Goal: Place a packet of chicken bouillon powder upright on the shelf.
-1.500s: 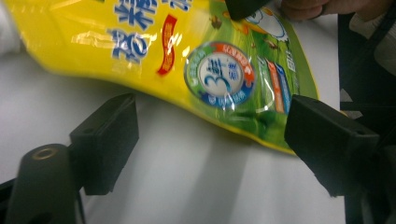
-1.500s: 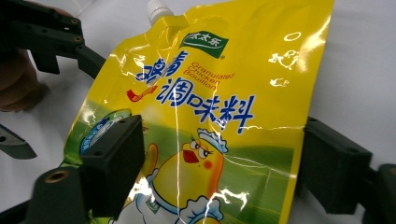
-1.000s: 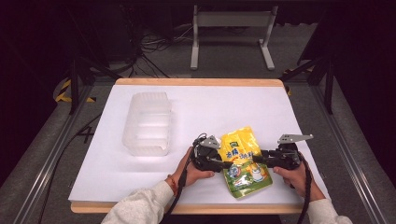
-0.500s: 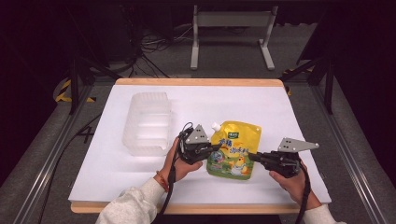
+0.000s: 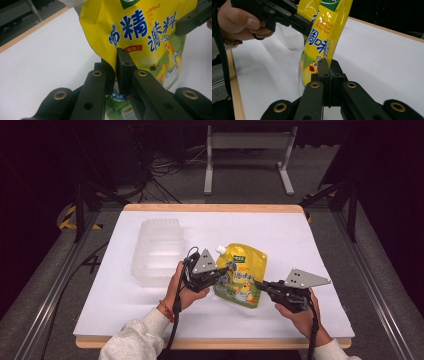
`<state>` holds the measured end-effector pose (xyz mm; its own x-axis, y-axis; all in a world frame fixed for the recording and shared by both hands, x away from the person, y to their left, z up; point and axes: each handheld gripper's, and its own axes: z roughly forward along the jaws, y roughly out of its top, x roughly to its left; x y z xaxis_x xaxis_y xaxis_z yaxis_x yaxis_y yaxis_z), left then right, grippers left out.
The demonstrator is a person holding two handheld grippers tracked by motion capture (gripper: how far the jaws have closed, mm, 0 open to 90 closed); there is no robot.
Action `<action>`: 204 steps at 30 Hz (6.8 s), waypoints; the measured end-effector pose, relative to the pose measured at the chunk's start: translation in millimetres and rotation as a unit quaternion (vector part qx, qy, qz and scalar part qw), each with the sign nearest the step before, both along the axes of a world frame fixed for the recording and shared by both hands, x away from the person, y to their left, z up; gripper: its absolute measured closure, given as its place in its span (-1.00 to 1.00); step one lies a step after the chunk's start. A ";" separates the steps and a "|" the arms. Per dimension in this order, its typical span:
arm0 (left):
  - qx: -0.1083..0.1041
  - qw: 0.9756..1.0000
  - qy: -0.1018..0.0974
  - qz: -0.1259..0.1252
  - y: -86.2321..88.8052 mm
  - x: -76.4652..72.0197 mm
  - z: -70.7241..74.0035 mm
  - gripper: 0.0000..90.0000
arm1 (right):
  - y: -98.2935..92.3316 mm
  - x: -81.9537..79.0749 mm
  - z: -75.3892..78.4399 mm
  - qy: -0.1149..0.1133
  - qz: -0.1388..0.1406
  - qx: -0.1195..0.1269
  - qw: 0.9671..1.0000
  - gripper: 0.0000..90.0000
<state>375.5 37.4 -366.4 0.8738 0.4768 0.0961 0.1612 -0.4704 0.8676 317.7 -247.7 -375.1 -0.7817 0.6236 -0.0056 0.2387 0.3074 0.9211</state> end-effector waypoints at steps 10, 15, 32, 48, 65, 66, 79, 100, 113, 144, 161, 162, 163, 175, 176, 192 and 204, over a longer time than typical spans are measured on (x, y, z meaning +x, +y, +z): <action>-0.025 0.999 -0.024 0.030 24.2 5.9 12.6 0.88 | 28.7 8.9 11.9 -0.037 -0.014 -0.006 0.999 1.00; -0.042 0.998 -0.028 0.044 41.3 11.9 18.5 0.88 | 45.0 20.8 16.7 -0.046 -0.015 0.002 0.999 0.99; -0.086 0.989 -0.058 0.102 111.5 26.3 41.2 0.88 | 116.7 62.8 40.3 -0.075 0.007 0.008 0.997 1.00; -0.097 0.984 -0.072 0.133 152.5 59.8 45.4 0.88 | 165.0 104.3 46.2 -0.096 -0.002 -0.001 0.995 1.00; -0.079 0.983 -0.056 0.158 172.3 107.3 54.7 0.86 | 196.8 153.6 48.7 -0.108 -0.035 -0.002 0.994 1.00; -0.077 0.982 -0.059 0.160 172.2 109.6 56.1 0.86 | 197.9 155.1 48.6 -0.111 -0.036 -0.002 0.993 1.00; -0.066 0.982 -0.040 0.175 175.9 131.6 43.4 0.84 | 210.3 176.1 32.3 -0.104 -0.051 -0.008 0.993 1.00; -0.065 0.978 -0.037 0.193 183.8 141.2 34.7 0.80 | 223.1 192.4 24.7 -0.108 -0.058 -0.018 0.992 1.00; -0.077 0.976 -0.011 0.204 194.6 146.8 15.5 0.80 | 230.2 197.0 12.4 -0.098 -0.055 -0.018 0.994 1.00; -0.135 0.970 0.010 0.200 218.7 135.8 5.0 0.78 | 242.5 189.8 21.8 0.002 -0.031 0.032 0.999 0.99; -0.093 0.976 0.022 0.196 210.7 136.6 -5.8 0.82 | 244.7 197.2 -0.1 0.024 -0.028 -0.020 0.999 0.96; -0.086 0.976 0.024 0.196 209.8 136.6 -6.5 0.83 | 244.2 197.6 -2.6 0.025 -0.027 -0.022 0.999 0.96; -0.072 0.978 0.021 0.195 207.9 136.7 -7.9 0.82 | 244.2 197.6 -4.5 0.026 -0.027 -0.025 0.999 0.96; -0.031 0.977 0.028 0.208 206.8 134.5 -14.0 0.85 | 243.0 196.4 -12.5 0.026 -0.031 -0.034 0.999 0.93; -0.031 0.977 0.027 0.211 206.4 134.0 -14.3 0.86 | 243.4 196.1 -12.7 0.025 -0.031 -0.038 0.998 0.92; -0.027 0.971 0.022 0.235 205.3 126.5 -11.9 0.72 | 235.8 186.0 -6.3 0.005 -0.039 -0.067 0.997 0.77; -0.035 0.967 0.017 0.250 208.5 108.5 -11.5 0.45 | 206.7 175.0 4.0 -0.012 -0.049 -0.067 0.996 0.80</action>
<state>484.0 245.9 -377.9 0.5338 0.8453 0.0236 0.3819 -0.2659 0.8851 492.7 -41.0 -371.1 -0.7162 0.6889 -0.1119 0.2526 0.4052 0.8786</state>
